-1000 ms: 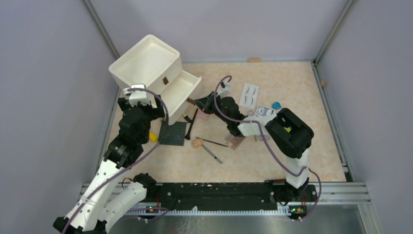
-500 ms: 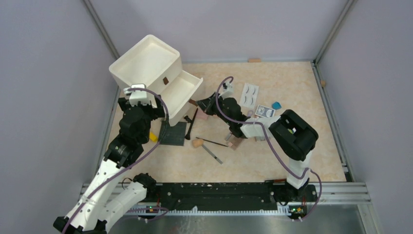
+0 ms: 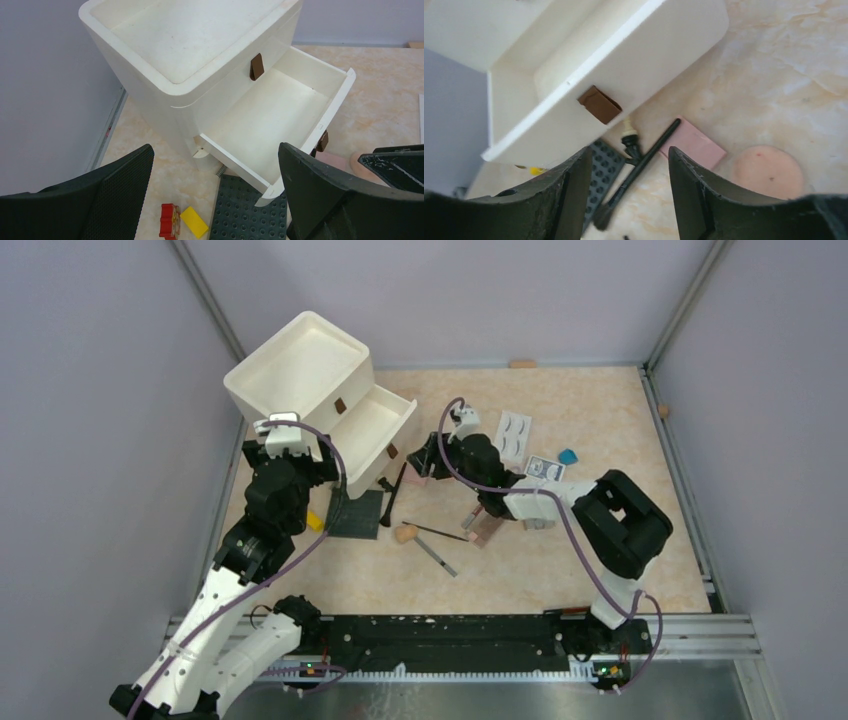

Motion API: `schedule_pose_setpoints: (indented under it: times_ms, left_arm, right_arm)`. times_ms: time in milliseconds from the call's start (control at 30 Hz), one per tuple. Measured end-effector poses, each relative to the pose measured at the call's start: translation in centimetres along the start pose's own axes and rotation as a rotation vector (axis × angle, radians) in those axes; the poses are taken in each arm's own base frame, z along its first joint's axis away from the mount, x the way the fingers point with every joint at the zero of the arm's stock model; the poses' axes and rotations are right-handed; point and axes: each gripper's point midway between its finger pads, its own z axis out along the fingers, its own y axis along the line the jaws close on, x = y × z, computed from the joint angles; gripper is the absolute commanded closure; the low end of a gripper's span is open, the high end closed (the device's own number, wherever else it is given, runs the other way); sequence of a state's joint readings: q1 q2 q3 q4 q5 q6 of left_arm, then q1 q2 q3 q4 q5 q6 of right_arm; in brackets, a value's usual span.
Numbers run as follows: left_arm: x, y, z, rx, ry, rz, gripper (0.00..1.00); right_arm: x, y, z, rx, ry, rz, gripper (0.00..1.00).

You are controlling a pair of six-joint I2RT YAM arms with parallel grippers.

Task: Organize the makeup
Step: Open the drawer in the storage box, then pick up the makeup from the center of the board.

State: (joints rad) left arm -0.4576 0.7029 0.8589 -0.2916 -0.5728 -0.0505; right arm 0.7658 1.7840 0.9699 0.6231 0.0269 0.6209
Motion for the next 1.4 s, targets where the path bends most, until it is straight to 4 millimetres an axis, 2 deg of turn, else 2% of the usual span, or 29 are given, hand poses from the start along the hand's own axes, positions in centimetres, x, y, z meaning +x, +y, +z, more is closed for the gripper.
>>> schedule_pose_setpoints:
  times_ms: [133,233,500,667,800,867,967,1067,1400]
  left_arm:
    - [0.0,0.0,0.0,0.000,0.000,0.000,0.01]
    - [0.0,0.0,0.0,0.000,0.000,0.000,0.01]
    - [0.0,0.0,0.0,0.000,0.000,0.000,0.01]
    - [0.0,0.0,0.0,-0.001,-0.001,0.000,0.01]
    - [0.0,0.0,0.0,-0.001,0.000,0.000,0.01]
    - [0.0,0.1,0.0,-0.002,-0.001,-0.001,0.01]
    - [0.0,0.1,0.0,-0.005,-0.001,-0.001,0.01]
    - [0.0,0.2,0.0,-0.007,-0.001,-0.001,0.01]
    - [-0.1,0.3,0.0,-0.009,-0.002,-0.002,0.01]
  right_arm:
    - [1.4,-2.1,-0.4,0.035,0.096,-0.146,0.32]
    - [1.6,-2.8,-0.4,0.002,0.175,-0.284,0.30]
    - [1.0,-3.1,2.4,-0.150,0.303,-0.636,0.28]
    - [3.7,-4.5,3.0,-0.247,0.367,-0.779,0.26]
    - [5.1,-4.9,3.1,-0.313,0.389,-0.821,0.23]
    - [5.6,-5.2,3.3,-0.329,0.400,-0.822,0.16]
    - [6.2,-6.0,4.4,-0.341,0.424,-0.817,0.12]
    - [6.8,-6.7,5.2,-0.338,0.454,-0.810,0.11]
    - [7.8,-7.7,5.1,-0.322,0.525,-0.812,0.11]
